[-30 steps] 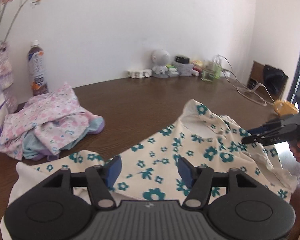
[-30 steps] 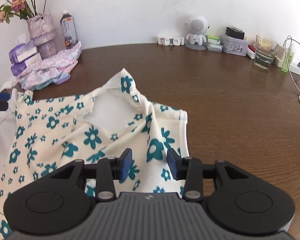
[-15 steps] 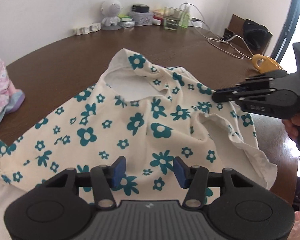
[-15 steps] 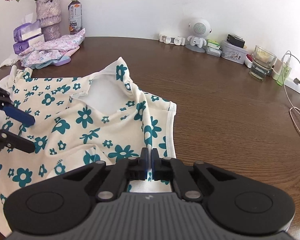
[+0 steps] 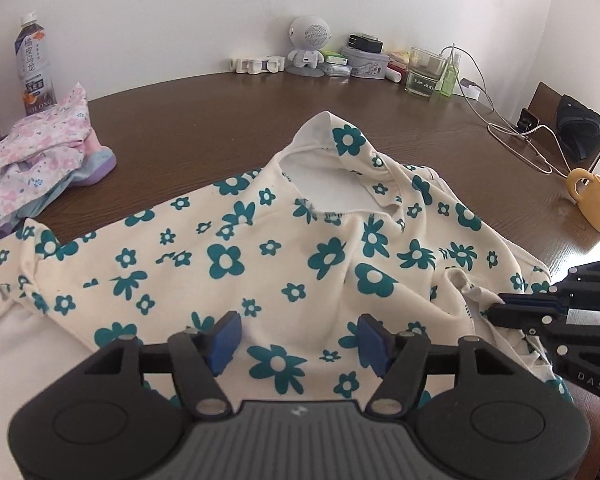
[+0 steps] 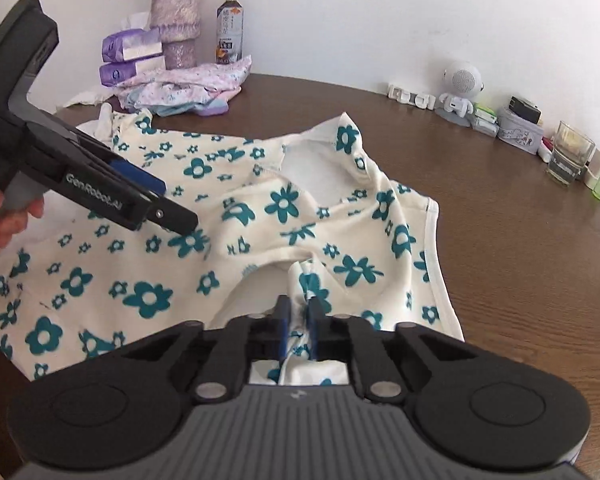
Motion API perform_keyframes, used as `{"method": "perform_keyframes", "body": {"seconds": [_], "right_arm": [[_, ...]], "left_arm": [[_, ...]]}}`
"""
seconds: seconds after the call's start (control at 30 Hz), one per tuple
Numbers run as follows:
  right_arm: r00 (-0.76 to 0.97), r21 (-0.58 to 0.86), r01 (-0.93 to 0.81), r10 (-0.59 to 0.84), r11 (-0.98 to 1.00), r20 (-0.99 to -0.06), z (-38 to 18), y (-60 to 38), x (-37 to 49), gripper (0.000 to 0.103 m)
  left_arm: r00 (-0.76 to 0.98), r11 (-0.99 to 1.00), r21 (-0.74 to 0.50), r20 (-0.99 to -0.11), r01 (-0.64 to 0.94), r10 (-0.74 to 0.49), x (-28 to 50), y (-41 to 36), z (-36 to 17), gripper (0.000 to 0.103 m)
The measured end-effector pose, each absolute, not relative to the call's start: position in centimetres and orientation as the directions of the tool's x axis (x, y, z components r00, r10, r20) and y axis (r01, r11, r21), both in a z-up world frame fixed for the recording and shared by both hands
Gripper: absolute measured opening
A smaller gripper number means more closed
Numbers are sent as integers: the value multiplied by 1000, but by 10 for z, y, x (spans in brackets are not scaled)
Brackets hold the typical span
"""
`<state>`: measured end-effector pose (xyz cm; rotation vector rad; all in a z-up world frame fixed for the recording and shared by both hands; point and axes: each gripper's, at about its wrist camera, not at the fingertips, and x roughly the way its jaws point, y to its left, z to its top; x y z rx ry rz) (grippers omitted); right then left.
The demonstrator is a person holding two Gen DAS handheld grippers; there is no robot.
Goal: Fold clothes
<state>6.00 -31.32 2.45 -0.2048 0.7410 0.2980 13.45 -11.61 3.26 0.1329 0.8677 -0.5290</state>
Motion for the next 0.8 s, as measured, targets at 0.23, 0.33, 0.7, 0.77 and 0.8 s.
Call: {"method": "perform_keyframes", "body": {"seconds": [0.23, 0.33, 0.7, 0.77, 0.8], "right_arm": [[707, -113, -275, 122, 955, -697, 27, -346, 50, 3], [700, -2, -271, 196, 963, -687, 32, -355, 48, 17], [725, 72, -133, 146, 989, -673, 17, -368, 74, 12], [733, 23, -164, 138, 986, -666, 18, -365, 69, 5], [736, 13, -163, 130, 986, -664, 20, -367, 69, 5]], "left_arm": [[537, 864, -103, -746, 492, -394, 133, -114, 33, 66], [550, 853, -101, -724, 511, -415, 124, -114, 44, 64], [459, 810, -174, -748, 561, -479, 91, -128, 46, 58], [459, 814, -177, -751, 553, -475, 87, -128, 42, 57], [459, 817, -179, -752, 549, -473, 85, -128, 41, 57]]}}
